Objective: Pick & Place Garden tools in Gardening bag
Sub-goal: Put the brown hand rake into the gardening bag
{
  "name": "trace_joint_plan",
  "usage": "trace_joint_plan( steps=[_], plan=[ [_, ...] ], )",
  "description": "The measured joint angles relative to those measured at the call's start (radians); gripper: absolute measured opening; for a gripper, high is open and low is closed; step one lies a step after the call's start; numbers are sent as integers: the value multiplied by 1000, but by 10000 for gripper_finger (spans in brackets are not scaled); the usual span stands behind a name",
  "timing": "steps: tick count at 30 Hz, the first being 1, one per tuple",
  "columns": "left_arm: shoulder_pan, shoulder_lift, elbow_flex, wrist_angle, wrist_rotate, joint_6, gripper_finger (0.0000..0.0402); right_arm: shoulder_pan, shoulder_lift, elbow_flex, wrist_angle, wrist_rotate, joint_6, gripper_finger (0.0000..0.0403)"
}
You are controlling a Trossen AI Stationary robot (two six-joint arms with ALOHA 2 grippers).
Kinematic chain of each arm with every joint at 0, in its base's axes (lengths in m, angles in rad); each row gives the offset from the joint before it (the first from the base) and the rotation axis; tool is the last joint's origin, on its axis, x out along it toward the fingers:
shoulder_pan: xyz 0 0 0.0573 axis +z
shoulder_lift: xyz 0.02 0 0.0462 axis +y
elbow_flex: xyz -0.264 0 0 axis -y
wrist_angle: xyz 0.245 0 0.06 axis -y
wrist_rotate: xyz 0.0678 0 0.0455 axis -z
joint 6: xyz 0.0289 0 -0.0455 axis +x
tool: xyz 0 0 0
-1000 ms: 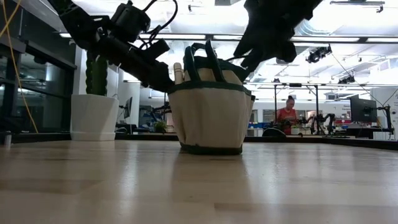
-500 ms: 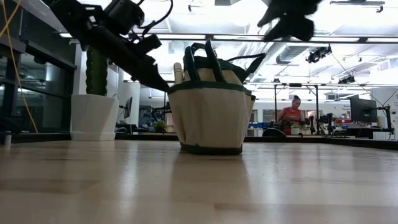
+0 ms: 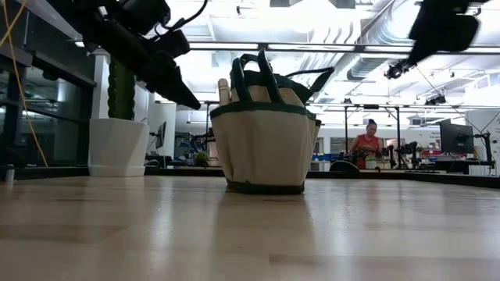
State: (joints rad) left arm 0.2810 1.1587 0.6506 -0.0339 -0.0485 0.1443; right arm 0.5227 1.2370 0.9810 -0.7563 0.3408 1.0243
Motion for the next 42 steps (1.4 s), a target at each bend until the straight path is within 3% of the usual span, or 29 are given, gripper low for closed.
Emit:
trace_joint_plan(
  steps=[7, 11, 15, 21, 28, 32, 42],
  plan=[
    [0, -5, 0, -6, 121, -71, 143, 157, 124, 0, -63, -11, 166, 197],
    [-26, -5, 0, -19, 145, -158, 143, 221, 201, 0, -78, -84, 214, 197],
    [-106, -5, 0, -15, 97, -205, 143, 281, 266, 0, -52, -158, 282, 197],
    [-242, -5, 0, -13, -71, -285, 143, 374, 340, 0, 10, -273, 333, 197],
    [-353, -5, 0, 16, -274, -386, 143, 392, 352, 0, 22, -257, 319, 197],
    [-399, -5, 0, 81, -309, -389, 143, 391, 365, 0, 71, -207, 273, 197],
    [-468, 10, 2, 240, -384, -412, 143, 409, 447, 0, 121, -211, 235, 197]
  ],
)
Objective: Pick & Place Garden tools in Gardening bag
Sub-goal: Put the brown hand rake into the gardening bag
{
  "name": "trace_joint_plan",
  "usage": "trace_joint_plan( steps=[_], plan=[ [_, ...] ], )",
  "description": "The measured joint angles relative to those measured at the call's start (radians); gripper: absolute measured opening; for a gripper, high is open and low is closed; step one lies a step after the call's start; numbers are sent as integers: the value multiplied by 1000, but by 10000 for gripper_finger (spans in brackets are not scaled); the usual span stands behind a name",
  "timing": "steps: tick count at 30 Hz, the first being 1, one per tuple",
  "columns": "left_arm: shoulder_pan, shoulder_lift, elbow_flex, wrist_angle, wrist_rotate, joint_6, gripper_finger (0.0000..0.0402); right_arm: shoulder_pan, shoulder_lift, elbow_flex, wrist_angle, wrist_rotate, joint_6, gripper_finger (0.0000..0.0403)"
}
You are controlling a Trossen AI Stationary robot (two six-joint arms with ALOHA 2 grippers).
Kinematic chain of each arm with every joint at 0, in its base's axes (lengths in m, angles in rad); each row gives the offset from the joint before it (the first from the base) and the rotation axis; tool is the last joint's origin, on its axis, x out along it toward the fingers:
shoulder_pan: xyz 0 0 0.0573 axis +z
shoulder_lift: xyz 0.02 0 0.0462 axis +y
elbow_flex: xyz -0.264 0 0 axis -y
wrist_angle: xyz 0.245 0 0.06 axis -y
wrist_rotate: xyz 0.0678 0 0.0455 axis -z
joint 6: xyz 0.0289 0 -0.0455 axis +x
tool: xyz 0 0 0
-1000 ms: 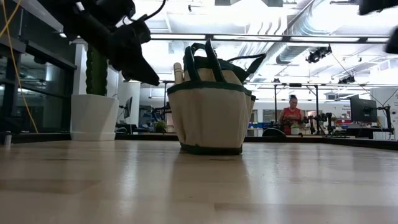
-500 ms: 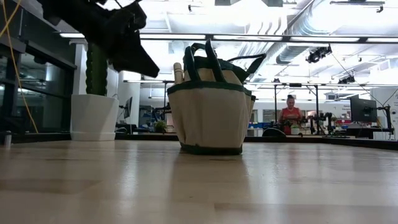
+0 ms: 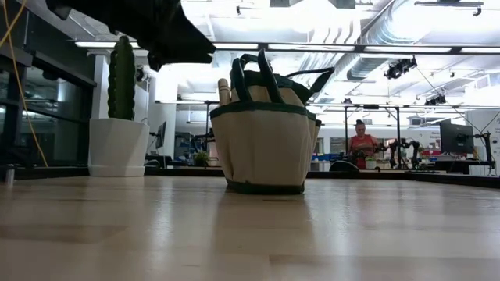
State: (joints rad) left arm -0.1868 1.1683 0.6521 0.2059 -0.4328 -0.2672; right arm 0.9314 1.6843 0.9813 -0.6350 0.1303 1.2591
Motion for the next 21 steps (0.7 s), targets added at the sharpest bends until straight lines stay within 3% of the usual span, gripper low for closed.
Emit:
trace_joint_plan(
  steps=[13, 21],
  plan=[
    [-19, 198, 116, 63, 39, -26, 143, -54, 98, 4, 1, 21, 74, 197],
    [-60, 242, 190, 47, 32, -17, 143, -19, 119, 3, -1, 40, 133, 197]
  ],
)
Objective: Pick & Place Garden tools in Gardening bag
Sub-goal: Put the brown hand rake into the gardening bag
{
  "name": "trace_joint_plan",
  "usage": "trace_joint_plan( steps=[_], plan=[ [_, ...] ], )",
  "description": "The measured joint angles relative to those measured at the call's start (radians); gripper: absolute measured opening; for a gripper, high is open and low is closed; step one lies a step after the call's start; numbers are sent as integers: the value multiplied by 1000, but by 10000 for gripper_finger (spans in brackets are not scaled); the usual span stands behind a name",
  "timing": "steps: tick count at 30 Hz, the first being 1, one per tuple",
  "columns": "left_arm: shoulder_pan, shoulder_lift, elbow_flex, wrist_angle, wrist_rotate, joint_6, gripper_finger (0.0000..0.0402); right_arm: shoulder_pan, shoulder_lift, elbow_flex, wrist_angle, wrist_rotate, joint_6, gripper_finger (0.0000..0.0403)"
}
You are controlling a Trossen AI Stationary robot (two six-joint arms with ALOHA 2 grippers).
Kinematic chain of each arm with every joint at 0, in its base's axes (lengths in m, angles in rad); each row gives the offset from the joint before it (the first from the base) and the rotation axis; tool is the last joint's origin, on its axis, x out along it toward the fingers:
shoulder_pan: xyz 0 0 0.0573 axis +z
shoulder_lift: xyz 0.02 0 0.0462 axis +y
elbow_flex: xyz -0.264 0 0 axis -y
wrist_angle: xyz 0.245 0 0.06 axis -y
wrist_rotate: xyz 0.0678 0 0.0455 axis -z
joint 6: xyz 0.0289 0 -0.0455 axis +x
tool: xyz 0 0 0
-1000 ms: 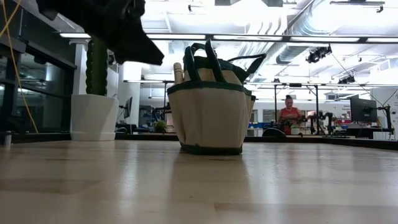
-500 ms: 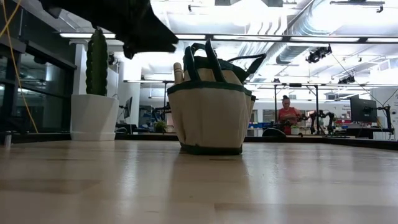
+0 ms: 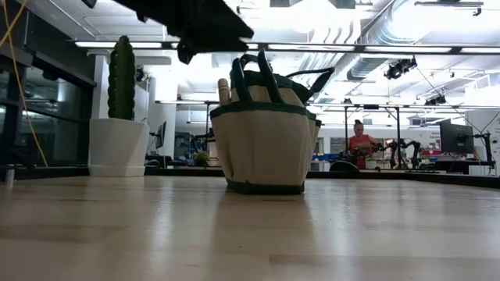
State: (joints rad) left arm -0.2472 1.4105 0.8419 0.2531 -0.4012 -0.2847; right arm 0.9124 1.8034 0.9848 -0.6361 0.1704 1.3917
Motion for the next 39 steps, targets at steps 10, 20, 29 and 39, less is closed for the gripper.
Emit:
trace_joint_plan(
  steps=[10, 20, 29, 39],
  plan=[
    [-96, 0, 6, 12, -83, -14, 143, 54, 2, -3, 9, 72, 97, 161],
    [-142, -1, 5, 43, -89, -60, 143, 64, 3, -5, 6, 96, 80, 99],
    [-140, -1, 5, 52, -87, -91, 143, 67, 3, -5, 8, 154, 72, 51],
    [-140, 13, 4, 224, -3, -30, 143, 82, -28, -8, -5, 308, 48, 51]
  ],
)
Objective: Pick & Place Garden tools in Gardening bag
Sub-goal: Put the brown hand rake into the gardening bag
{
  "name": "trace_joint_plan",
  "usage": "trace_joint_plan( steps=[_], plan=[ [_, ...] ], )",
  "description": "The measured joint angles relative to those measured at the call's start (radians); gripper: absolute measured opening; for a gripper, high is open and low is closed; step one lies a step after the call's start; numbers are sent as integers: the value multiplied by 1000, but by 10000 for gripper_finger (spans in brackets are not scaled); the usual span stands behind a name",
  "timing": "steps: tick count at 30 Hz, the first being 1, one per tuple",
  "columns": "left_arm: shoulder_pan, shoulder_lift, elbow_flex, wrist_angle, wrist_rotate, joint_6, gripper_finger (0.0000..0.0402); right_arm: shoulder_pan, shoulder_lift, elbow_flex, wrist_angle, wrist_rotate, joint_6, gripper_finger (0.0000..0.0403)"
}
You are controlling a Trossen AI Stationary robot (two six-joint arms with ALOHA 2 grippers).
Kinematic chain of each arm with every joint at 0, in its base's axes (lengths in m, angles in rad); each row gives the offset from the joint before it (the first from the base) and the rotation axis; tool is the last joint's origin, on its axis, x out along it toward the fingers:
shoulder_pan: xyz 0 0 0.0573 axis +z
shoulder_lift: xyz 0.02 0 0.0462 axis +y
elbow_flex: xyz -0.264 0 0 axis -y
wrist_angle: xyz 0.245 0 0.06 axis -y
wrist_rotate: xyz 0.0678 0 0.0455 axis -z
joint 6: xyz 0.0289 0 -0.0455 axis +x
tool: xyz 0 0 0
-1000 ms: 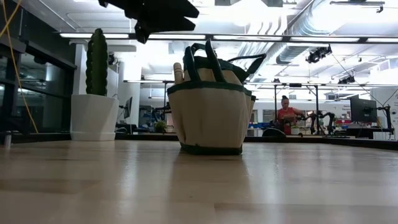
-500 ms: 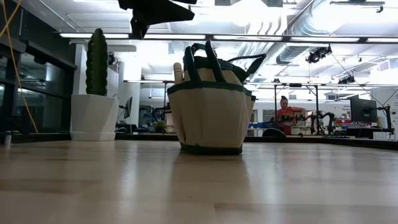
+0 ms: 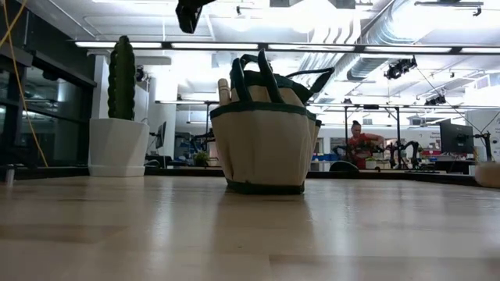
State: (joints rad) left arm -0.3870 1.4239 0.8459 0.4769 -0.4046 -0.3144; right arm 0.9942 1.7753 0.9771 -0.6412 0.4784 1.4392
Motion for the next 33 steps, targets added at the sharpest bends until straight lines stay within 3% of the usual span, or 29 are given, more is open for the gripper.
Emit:
trace_joint_plan(
  steps=[8, 17, 23, 29, 33],
  plan=[
    [0, 1, 0, 9, -17, -2, 143, 3, -109, 1, -6, 198, -81, 51],
    [0, 48, 32, 74, -34, 6, 143, -8, -187, 2, -10, 589, -192, 51],
    [0, 130, 167, 63, -44, 83, 143, -69, -190, 3, 22, 848, -299, 51],
    [1, 225, 344, -21, -154, 135, 143, -163, -190, 3, 231, 1079, -577, 51],
    [1, 266, 440, -62, -246, 172, 143, -253, -190, 3, 431, 1094, -875, 51]
  ],
)
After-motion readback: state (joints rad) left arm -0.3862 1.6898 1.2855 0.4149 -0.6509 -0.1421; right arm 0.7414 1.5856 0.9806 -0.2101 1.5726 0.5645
